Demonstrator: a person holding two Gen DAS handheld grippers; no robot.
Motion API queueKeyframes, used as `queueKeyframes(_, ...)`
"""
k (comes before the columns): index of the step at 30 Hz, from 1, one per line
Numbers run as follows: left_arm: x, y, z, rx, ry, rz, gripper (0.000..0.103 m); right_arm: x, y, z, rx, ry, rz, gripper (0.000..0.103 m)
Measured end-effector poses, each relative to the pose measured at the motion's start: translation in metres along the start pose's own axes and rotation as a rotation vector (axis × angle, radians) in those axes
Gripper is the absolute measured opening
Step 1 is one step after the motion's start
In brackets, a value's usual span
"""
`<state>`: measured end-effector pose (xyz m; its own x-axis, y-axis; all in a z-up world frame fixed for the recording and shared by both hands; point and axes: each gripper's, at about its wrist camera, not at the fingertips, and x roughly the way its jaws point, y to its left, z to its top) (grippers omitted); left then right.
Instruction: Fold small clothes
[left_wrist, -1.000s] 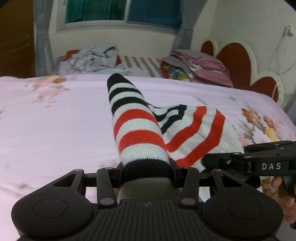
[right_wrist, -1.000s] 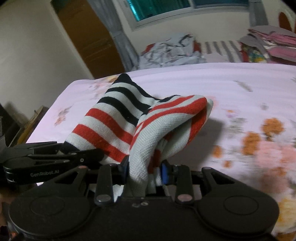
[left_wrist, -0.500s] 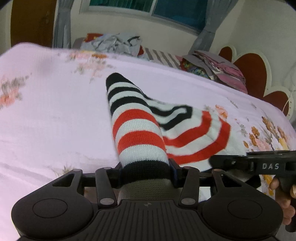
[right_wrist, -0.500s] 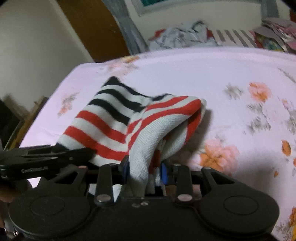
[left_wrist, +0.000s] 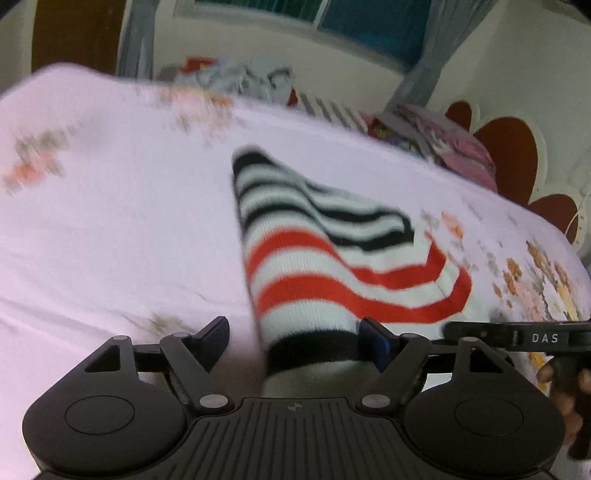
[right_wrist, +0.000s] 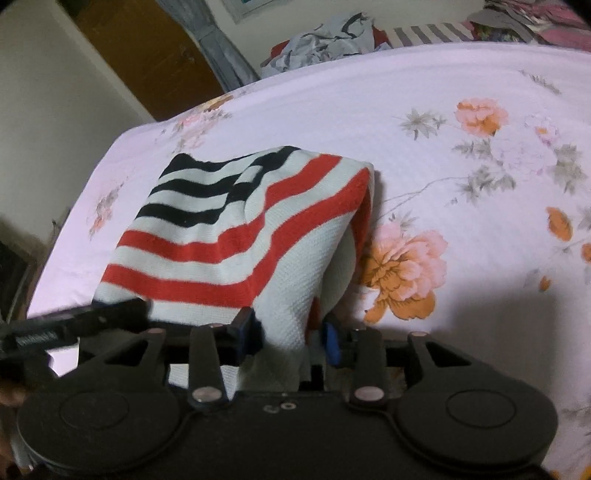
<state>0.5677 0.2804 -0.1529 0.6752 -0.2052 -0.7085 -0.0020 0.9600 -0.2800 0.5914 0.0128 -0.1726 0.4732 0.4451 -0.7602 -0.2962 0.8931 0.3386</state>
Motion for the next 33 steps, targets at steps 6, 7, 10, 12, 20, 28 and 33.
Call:
queueKeyframes(6,-0.023,-0.003,0.024,0.115,-0.079,-0.008,0.044,-0.030,0.025,0.020,-0.182,-0.133,-0.080,0.029)
queueKeyframes(7,-0.017,-0.007,0.027,0.127,-0.066,-0.031,0.044,-0.027,0.029,0.022,-0.202,-0.129,-0.074,0.027)
queueKeyframes(10,0.013,-0.022,0.022,0.202,0.028,0.001,0.043,0.000,0.041,0.023,-0.271,-0.063,-0.120,0.021)
queueKeyframes(12,0.027,-0.031,0.013,0.282,0.041,0.053,0.043,0.023,0.038,0.019,-0.304,0.011,-0.216,0.015)
queueKeyframes(20,-0.004,-0.026,0.011,0.245,0.005,0.034,0.043,0.003,0.044,0.012,-0.292,-0.044,-0.237,0.018)
queueKeyframes(28,-0.050,-0.023,-0.036,0.261,-0.001,0.043,0.039,-0.047,0.072,-0.032,-0.356,-0.082,-0.130,0.019)
queueKeyframes(33,-0.041,-0.026,-0.052,0.227,0.022,0.066,0.039,-0.031,0.075,-0.048,-0.433,-0.016,-0.180,0.013)
